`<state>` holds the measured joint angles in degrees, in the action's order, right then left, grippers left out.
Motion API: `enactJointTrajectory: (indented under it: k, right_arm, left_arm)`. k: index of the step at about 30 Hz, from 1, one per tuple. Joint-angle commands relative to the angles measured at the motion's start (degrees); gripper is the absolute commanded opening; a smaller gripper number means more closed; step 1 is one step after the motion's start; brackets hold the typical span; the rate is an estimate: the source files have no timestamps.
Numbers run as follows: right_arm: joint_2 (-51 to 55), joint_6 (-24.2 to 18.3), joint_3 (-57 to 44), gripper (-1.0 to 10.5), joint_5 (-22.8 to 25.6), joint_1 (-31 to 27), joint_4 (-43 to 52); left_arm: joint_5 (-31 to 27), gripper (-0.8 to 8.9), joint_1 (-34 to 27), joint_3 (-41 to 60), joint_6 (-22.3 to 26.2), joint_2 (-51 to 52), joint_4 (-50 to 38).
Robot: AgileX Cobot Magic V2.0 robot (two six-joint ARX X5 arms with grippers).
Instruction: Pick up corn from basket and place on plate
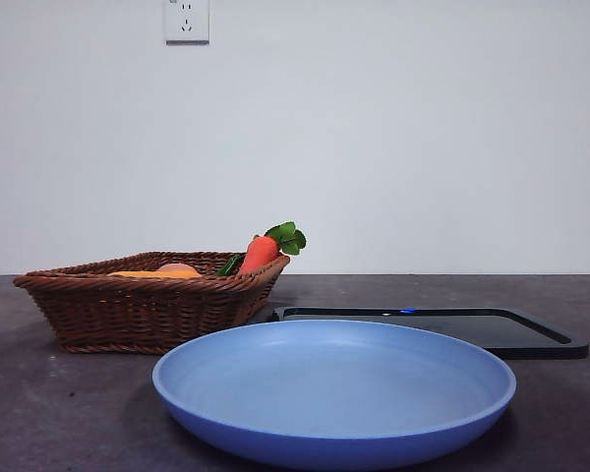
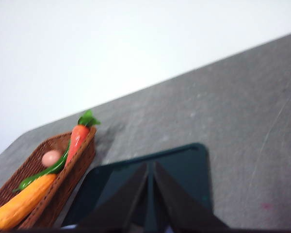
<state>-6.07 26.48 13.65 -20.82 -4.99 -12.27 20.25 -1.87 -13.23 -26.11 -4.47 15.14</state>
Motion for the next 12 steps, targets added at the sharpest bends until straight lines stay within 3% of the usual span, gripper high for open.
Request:
enactJointTrajectory:
  k: [1,5,12]
  right_arm:
    - [-4.0,-1.0,3.4,0.0,-2.3,0.0,-0.8]
    - [-11.3,-4.9,8.7,0.0,-7.1,0.2,-3.8]
    - [-24.2,-15.7,17.7,0.0,-12.2,5.4,-12.0]
  left_arm:
    - [1.5,0.04,-0.2,-3.9,0.8,-3.0,1.8]
    - [3.9,0.04,-0.2,-8.2,5.6,-8.4,5.3]
    - [8.6,0.04,0.7,-15.0,12.1,-18.9,11.0]
